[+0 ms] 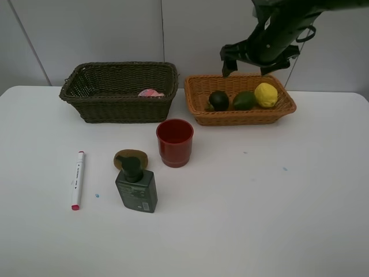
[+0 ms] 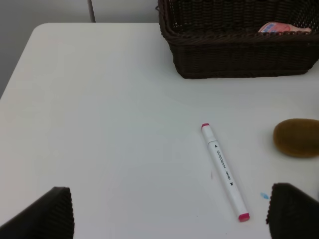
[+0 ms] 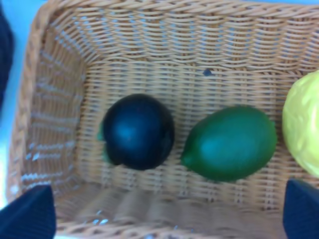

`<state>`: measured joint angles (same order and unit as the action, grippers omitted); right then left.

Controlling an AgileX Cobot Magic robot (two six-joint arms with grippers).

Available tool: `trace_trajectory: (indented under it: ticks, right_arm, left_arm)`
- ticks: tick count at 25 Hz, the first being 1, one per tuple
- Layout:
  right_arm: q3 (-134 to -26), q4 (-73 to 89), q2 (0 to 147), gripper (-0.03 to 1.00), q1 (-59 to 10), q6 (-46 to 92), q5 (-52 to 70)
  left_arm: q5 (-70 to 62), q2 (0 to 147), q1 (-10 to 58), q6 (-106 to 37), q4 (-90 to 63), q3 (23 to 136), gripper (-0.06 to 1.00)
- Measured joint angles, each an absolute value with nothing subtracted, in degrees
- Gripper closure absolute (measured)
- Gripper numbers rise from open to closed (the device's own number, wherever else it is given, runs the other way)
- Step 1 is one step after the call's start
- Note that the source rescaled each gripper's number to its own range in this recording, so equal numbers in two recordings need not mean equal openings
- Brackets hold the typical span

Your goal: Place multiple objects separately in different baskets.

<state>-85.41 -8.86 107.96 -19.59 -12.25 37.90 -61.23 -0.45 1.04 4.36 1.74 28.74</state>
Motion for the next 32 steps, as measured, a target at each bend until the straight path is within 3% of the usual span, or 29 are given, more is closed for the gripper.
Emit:
trace_trajectory:
  ticks: [11,17,32]
  right_arm:
    - [-85.5,-7.9,104.0,-0.03,-30.0,-12.3,49.3]
    - [-85.3,-7.8,104.2,-0.01,-34.9,-12.4,49.8]
    - [-85.1,-5.5,116.3,-0.01,-36.8,-13.1,48.0]
  left_arm:
    - [-61.2,-0.4,1.0,4.4,1.7,28.7,-0.05]
    - [-61.2,-0.4,1.0,4.4,1.7,28.7,-0.05]
    - [-61.2,-0.4,1.0,4.4,1.7,28.7,-0.05]
